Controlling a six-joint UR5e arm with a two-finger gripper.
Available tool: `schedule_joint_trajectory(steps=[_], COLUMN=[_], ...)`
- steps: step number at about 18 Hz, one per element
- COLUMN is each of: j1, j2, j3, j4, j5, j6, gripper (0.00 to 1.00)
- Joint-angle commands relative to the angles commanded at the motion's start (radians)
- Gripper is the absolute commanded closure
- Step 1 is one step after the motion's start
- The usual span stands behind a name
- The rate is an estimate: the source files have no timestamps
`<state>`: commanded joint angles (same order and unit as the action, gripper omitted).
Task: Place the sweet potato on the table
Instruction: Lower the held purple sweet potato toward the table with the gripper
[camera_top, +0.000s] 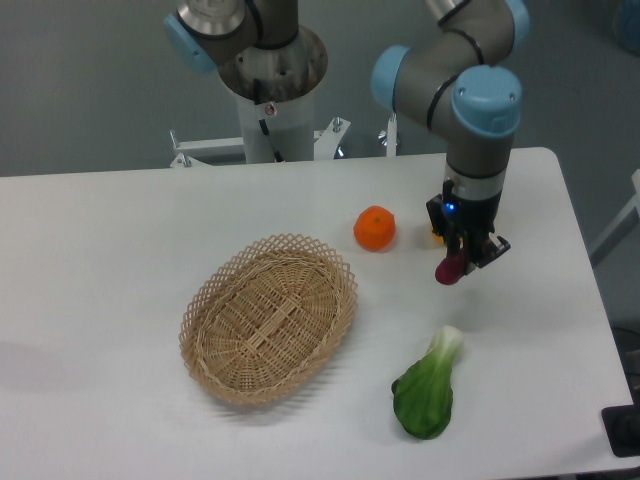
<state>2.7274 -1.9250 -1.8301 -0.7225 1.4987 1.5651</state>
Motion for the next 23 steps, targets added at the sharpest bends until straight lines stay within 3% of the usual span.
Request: schedule_joint_trajectory(steps=[5, 11, 16, 19, 23], j1=[0.000, 0.000, 0.000, 0.000, -0.002], j2=[-0.052, -0.089, -0.098, -0.098, -0.098], j3=[-0.005, -0.017, -0.029, -0.028, -0.025], j4=[0.067, 0.069, 0.071, 0.069, 0.072], j5=[0.000, 0.000, 0.000, 0.000, 0.000], j6=[-0.080, 0.030, 0.033, 0.035, 0.027], gripper=[0.73, 0.73, 0.72, 0.60, 0.15])
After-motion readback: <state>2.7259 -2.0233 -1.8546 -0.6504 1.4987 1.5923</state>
